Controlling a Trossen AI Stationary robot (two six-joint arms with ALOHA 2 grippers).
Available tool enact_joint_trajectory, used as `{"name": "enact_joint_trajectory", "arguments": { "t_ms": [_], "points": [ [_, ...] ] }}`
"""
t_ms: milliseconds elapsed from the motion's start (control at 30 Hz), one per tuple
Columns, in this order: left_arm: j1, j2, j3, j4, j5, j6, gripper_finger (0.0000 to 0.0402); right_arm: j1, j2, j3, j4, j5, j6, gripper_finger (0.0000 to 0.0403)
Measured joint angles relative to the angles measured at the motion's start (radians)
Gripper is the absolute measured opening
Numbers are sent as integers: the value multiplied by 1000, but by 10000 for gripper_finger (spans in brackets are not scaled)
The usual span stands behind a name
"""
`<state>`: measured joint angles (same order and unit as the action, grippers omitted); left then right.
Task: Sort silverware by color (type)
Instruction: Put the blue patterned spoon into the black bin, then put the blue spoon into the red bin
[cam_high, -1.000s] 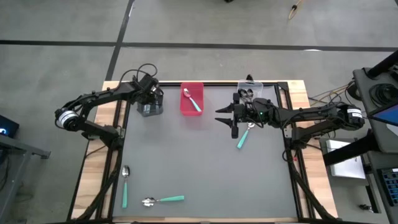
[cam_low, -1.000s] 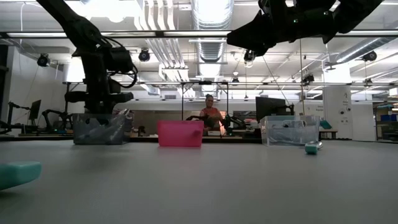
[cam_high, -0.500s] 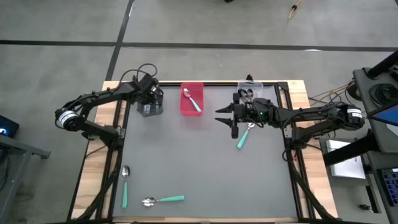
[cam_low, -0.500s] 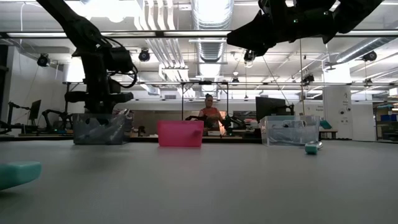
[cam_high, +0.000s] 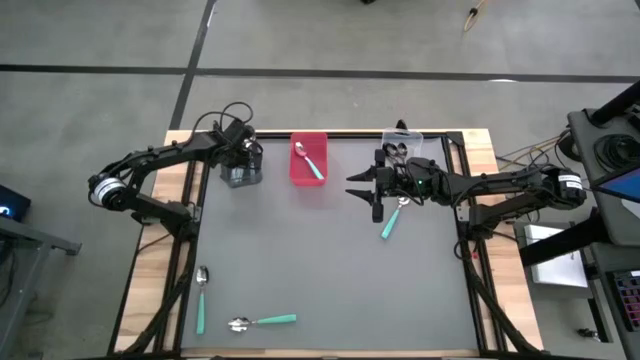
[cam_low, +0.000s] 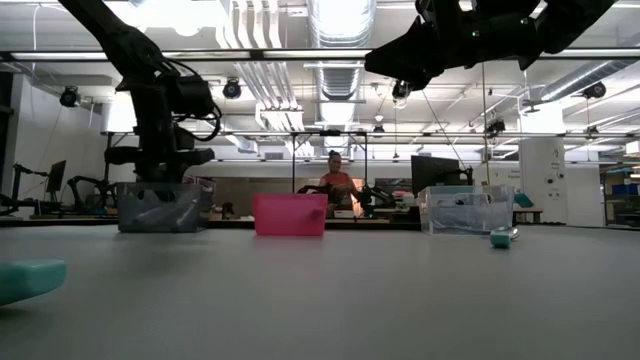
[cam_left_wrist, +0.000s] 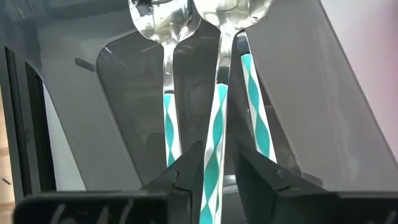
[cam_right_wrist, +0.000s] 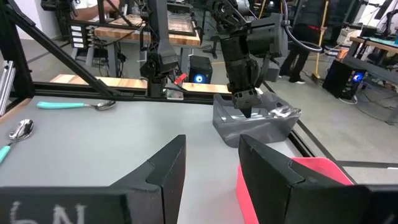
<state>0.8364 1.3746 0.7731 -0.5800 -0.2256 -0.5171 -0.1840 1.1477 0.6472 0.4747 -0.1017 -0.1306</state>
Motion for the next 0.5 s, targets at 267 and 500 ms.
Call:
{"name": "enact_joint_trajectory", "arguments": {
  "t_ms": [267, 500],
  "points": [
    [-23, -25, 0, -15, 0, 4, 102, 0, 0, 0, -9, 0, 0, 139],
    [-152, -147, 0, -6, 0, 12, 106, 0, 0, 0, -8, 0, 61, 139]
  ]
}}
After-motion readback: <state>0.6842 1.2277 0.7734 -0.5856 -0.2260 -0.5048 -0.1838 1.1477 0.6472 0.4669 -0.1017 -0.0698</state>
